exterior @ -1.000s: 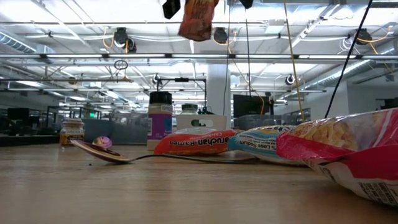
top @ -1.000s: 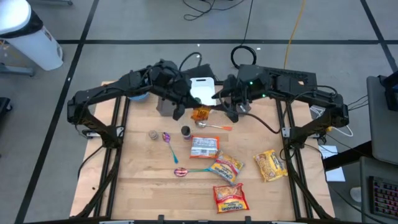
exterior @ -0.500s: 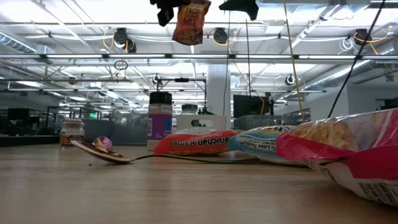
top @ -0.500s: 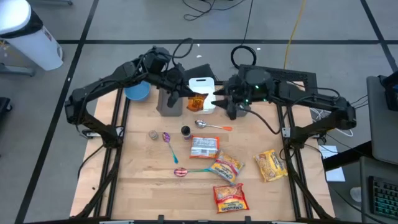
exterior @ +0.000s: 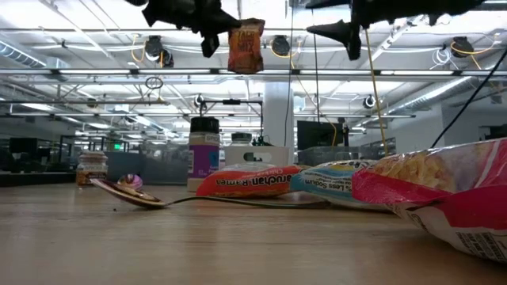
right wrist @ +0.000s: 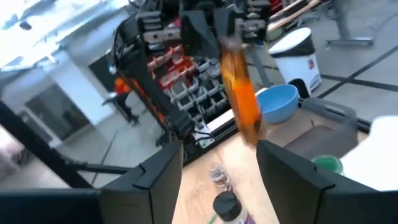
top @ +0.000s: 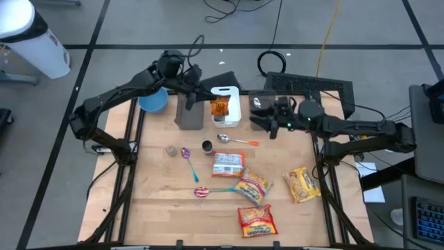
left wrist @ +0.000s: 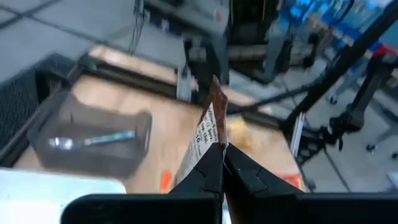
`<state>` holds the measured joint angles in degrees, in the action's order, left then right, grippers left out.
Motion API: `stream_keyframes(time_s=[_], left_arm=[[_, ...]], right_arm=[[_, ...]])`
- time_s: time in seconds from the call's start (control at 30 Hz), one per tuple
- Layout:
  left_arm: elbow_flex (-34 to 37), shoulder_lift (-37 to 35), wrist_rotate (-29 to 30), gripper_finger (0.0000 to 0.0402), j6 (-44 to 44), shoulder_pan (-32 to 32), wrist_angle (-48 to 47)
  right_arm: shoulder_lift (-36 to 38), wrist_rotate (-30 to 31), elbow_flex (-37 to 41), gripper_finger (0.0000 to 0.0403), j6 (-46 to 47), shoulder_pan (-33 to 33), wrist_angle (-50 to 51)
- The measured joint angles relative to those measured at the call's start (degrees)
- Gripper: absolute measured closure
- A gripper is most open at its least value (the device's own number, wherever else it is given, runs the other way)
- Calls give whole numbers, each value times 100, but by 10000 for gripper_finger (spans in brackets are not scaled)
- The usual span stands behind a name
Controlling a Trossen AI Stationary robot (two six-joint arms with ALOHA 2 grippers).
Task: Pick & Place Food Item
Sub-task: Put the orange seasoning pack into the white bin
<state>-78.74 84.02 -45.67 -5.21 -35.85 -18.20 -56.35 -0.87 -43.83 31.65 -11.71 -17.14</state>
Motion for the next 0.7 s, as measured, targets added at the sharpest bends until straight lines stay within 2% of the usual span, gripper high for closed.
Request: stream_keyframes(time_s=[0.17, 0.3, 0.57, 0.7], left_arm=[[554, 25, -370, 399, -576, -414, 1122], [972, 33, -329, 400, -808, -642, 1824], [1139, 41, -170, 399, -506, -1104, 1944], [1139, 55, -167, 400, -326, -1280, 1954]], right_arm=[[57, 624, 490, 207, 181, 227, -673], [-51, 956, 660, 207, 201, 296, -1066], [-266, 1023, 673, 207, 219, 197, -1309], [-347, 1390, 670, 207, 217, 180, -1571]])
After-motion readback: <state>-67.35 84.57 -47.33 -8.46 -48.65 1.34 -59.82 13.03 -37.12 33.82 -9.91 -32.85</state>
